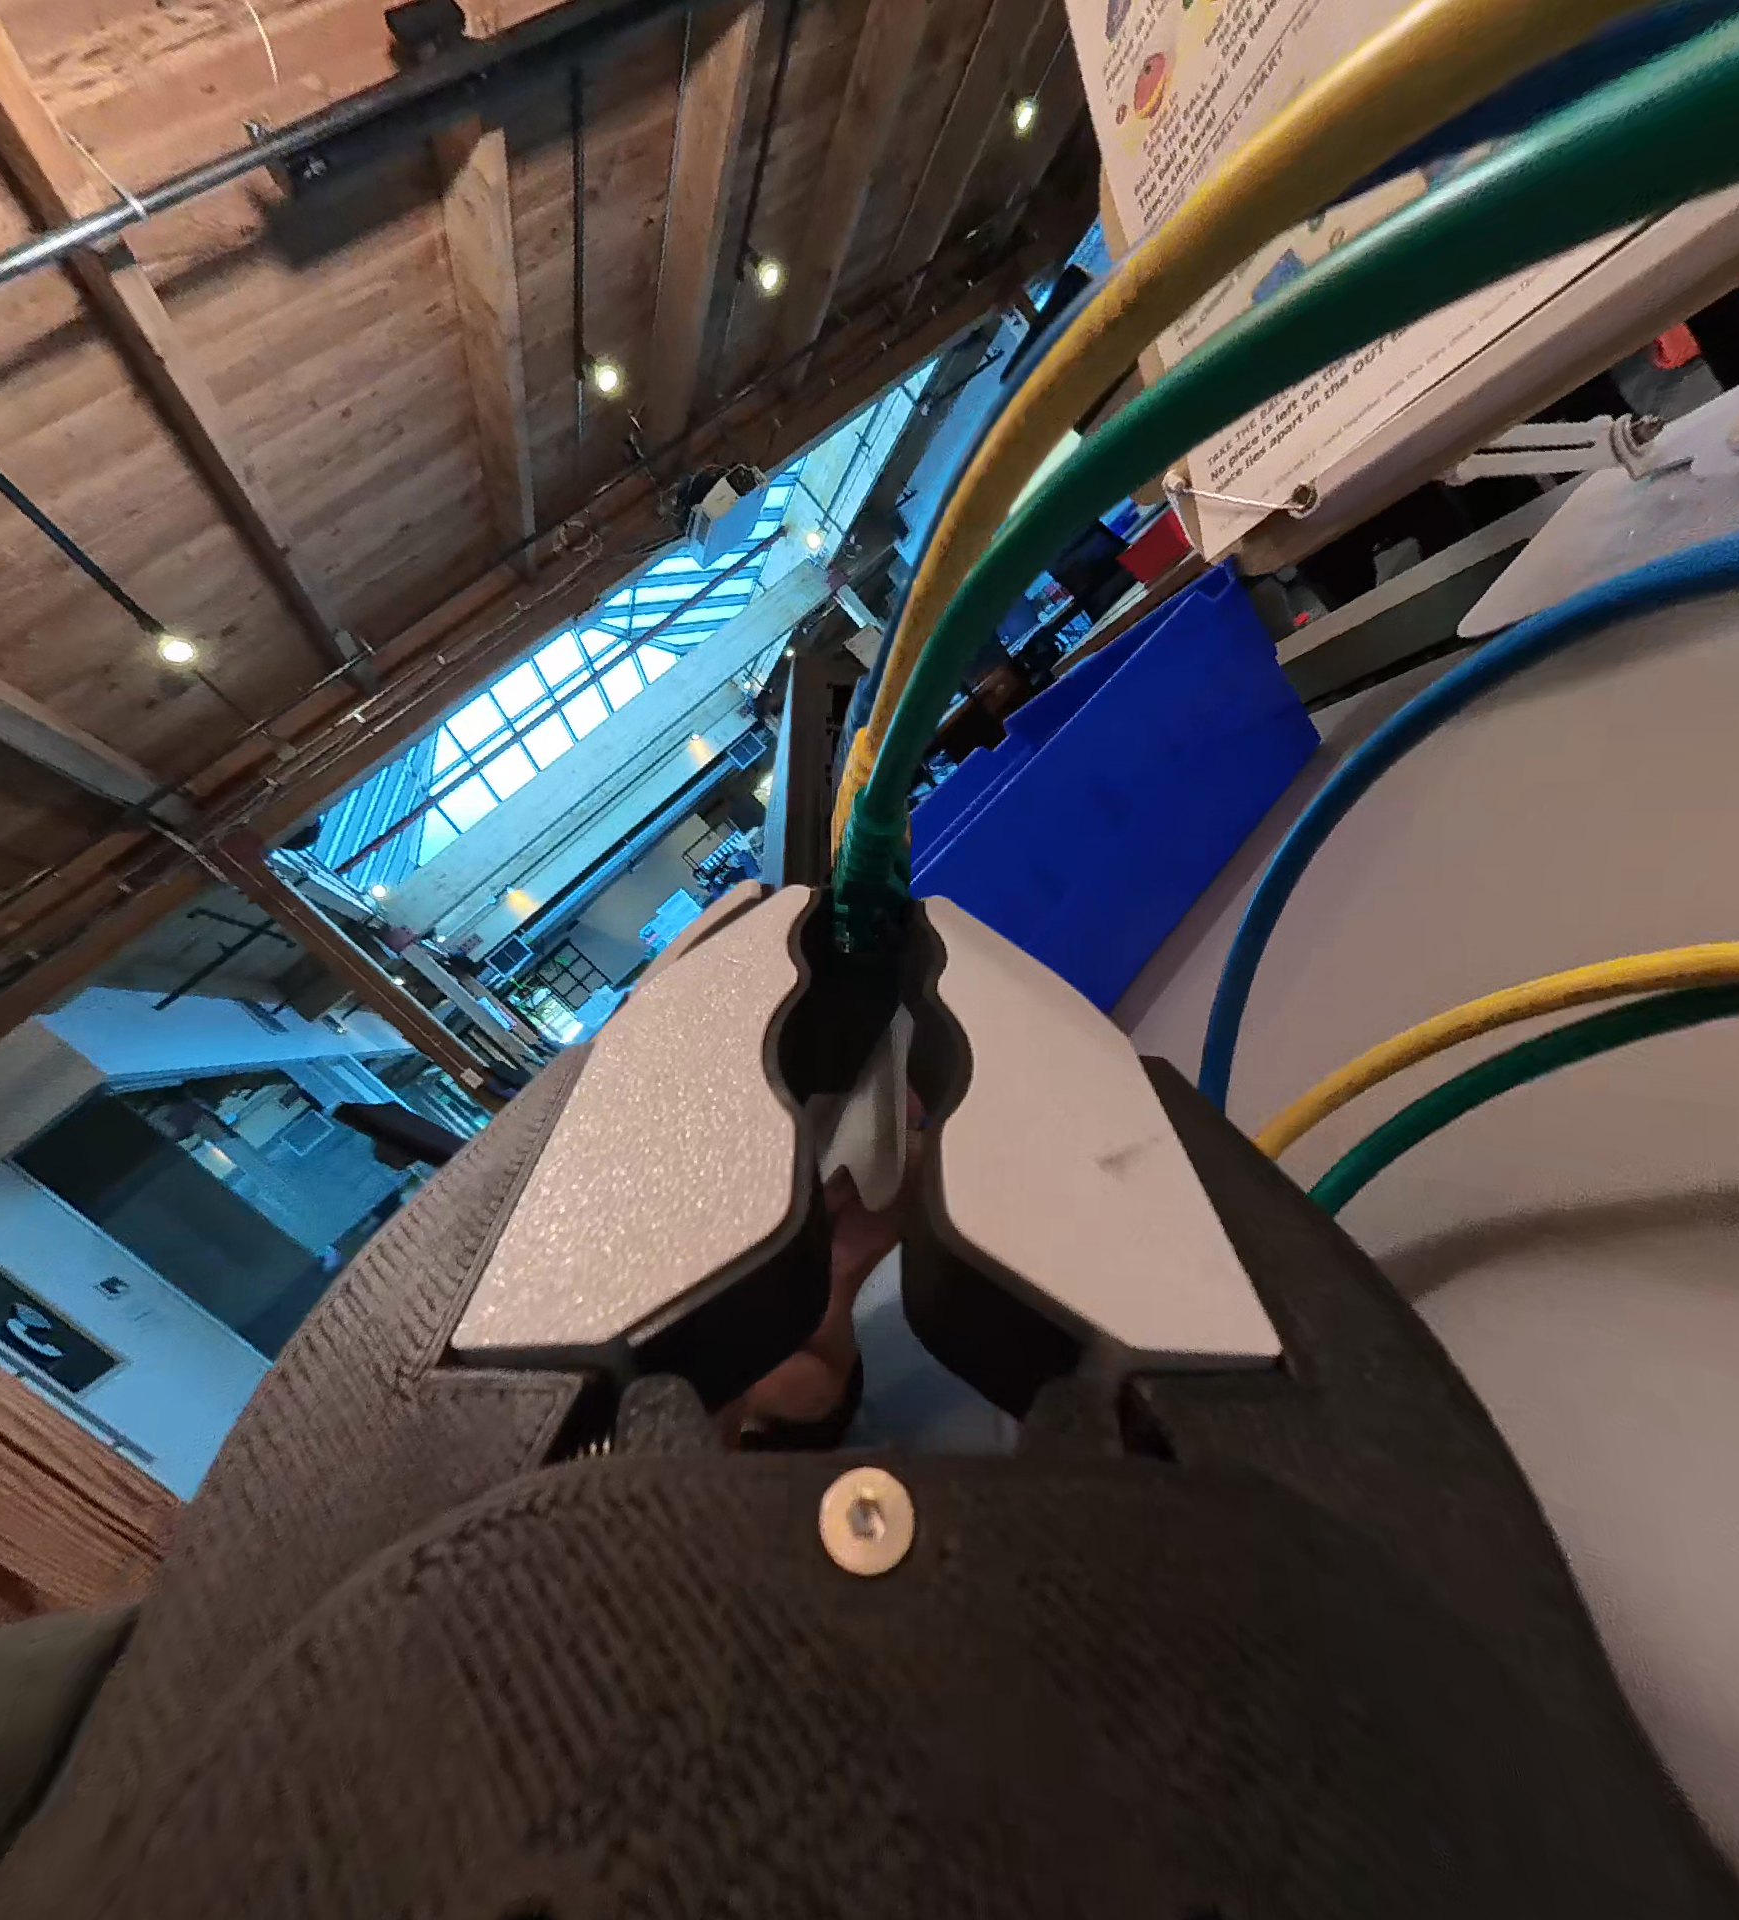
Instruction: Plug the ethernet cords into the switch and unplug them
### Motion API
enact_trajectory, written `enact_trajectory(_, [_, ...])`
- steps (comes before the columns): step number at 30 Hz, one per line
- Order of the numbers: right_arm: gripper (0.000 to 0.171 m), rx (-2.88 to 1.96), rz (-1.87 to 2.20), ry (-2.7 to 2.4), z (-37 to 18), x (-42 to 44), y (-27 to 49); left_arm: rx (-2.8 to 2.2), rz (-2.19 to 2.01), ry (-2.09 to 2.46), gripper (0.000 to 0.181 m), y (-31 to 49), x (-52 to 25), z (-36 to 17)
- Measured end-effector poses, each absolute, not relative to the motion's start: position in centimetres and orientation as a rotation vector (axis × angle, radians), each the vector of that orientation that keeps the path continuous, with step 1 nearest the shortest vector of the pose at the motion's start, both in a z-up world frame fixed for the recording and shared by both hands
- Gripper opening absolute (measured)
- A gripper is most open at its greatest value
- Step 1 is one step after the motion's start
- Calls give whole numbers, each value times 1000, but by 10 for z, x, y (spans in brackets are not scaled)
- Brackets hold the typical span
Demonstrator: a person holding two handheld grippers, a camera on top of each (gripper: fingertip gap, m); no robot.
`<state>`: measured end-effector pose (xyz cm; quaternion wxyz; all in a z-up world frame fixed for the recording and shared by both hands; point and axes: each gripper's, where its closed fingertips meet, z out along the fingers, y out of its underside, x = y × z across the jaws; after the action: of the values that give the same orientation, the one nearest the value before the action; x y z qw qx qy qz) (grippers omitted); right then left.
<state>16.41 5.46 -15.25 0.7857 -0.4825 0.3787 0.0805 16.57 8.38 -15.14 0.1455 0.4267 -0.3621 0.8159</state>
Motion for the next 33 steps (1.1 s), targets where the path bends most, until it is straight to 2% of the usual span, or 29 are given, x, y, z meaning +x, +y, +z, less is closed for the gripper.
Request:
enact_trajectory(6, [15,-1057,122,808,-149,172,51,1280,2184,-727,27,77,168,-159])
enact_trajectory(12, [15,-1081,132,777,-150,170,51,1248,2283,-971,27,80,163,-154])
enact_trajectory(17, [14,-1124,96,757,-146,173,53,1199,2090,-715,28,79,161,-157])
enact_trajectory(23, [17,-1180,66,715,-150,170,52,1247,2234,-938,27,81,161,-154])
enact_trajectory(28, [16,-1224,28,679,-144,169,52,1235,2108,-771,27,80,161,-153])
enact_trajectory(33, [14,-1095,201,698,-138,162,51,1170,2399,-1113,27,81,155,-138])
